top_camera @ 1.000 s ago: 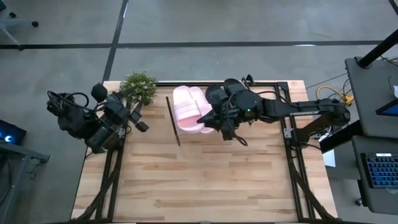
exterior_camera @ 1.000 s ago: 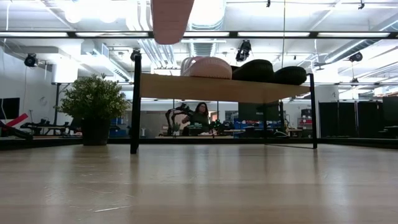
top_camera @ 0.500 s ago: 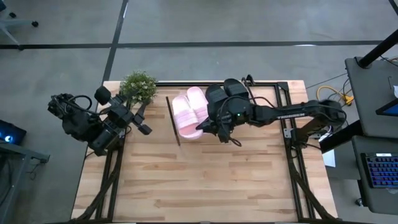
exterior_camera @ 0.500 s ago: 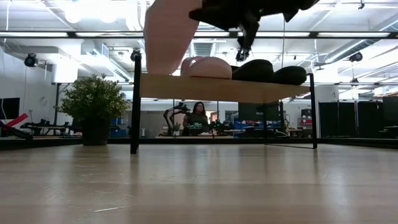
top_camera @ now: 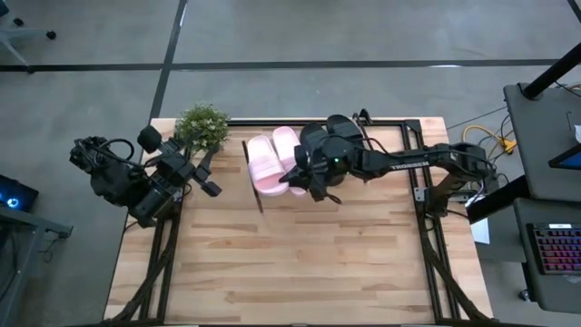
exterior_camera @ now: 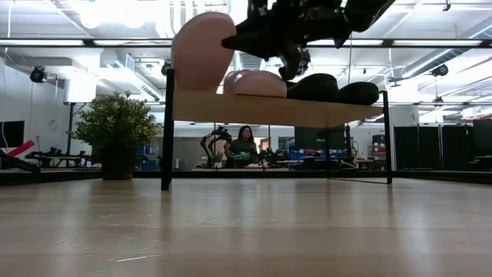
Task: Pick and place slides into the shelf
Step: Put the pink slipper on the shelf
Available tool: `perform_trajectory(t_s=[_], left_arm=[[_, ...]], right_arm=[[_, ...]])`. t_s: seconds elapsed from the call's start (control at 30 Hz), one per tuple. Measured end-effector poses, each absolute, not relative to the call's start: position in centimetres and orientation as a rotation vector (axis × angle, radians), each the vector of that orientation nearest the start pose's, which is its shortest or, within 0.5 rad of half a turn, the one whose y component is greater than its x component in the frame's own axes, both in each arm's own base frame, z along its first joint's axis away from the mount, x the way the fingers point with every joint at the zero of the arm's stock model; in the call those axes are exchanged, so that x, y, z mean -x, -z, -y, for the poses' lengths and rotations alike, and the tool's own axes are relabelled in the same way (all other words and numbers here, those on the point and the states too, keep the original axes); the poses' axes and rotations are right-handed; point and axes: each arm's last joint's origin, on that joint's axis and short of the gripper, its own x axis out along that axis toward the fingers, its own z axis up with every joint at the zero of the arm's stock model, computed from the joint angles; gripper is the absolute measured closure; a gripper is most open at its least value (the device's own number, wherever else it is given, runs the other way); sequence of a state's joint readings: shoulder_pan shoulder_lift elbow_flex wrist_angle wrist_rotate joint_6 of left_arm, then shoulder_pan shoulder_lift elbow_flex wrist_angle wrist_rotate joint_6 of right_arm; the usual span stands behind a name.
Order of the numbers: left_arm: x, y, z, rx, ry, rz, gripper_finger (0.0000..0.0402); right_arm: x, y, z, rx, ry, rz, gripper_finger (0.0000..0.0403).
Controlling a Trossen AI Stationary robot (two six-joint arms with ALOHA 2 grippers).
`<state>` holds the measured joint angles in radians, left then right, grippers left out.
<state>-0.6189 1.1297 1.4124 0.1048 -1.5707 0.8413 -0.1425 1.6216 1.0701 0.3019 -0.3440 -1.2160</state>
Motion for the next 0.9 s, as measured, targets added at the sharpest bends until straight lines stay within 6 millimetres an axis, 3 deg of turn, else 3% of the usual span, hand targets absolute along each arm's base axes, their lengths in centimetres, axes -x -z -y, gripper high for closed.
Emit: perform_trajectory(t_s=[0.2,0.73,0.9], left_arm=[[-17.1,-49.3,8.6,-0.422,-0.935,-0.217,0.0248],[-17.1,-49.3,8.6,-0.420,-0.936,-0.217,0.0248],[-17.0,-49.4,8.6,-0.405,-0.937,-0.209,0.0248]], right_arm=[[-36.6,-26.1,4.4,1.159,-0.329,-0.107,0.0365],[-36.3,-25.3,4.4,1.003,-0.319,-0.178,0.0367],[-36.5,-25.6,4.5,0.866,-0.299,-0.193,0.0331]])
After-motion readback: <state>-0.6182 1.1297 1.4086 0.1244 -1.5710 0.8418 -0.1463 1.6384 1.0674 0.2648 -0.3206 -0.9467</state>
